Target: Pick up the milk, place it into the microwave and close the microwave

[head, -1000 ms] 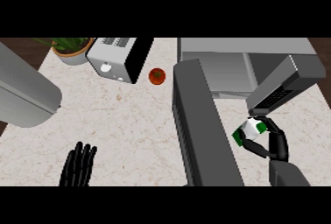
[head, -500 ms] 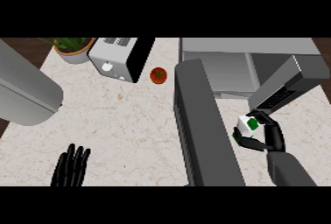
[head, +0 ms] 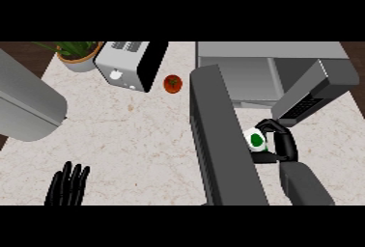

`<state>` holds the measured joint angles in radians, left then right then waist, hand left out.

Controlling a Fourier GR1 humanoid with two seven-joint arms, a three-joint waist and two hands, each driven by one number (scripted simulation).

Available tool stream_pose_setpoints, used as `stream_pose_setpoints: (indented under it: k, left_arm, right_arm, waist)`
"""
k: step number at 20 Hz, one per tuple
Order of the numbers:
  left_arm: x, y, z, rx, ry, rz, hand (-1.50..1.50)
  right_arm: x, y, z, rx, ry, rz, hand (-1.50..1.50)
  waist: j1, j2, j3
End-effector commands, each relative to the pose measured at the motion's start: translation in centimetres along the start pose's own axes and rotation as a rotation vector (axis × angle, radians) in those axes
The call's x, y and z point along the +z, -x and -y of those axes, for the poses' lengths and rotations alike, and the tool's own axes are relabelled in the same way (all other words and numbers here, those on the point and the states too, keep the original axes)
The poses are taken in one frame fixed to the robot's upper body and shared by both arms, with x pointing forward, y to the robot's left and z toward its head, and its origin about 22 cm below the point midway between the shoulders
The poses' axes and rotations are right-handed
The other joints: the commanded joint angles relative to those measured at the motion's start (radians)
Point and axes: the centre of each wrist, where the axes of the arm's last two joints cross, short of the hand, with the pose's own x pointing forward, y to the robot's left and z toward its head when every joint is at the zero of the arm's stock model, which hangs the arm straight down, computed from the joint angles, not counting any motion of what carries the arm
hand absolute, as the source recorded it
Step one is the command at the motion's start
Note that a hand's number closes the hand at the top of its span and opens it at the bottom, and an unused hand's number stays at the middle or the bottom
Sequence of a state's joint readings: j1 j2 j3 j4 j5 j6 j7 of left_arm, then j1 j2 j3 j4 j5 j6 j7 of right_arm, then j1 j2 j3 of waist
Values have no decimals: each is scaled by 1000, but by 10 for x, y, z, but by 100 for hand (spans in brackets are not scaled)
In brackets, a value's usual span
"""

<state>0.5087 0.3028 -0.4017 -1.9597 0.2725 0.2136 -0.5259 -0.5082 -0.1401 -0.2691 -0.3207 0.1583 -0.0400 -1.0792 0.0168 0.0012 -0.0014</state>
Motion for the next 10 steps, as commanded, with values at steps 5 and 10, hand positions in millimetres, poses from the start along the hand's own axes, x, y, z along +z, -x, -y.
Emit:
stream_pose_setpoints:
  k: [5, 10]
  left_arm:
    - [3, -1, -21, 6, -8, -19, -150]
    - [10, 2, -7, -24, -26, -18, -150]
  right_arm:
    - [-9, -12, -44, -15, 14, 129, 150]
    - [-43, -28, -40, 77, 51, 117, 150]
  waist:
    - [-14, -4, 1]
    - [-7, -1, 2]
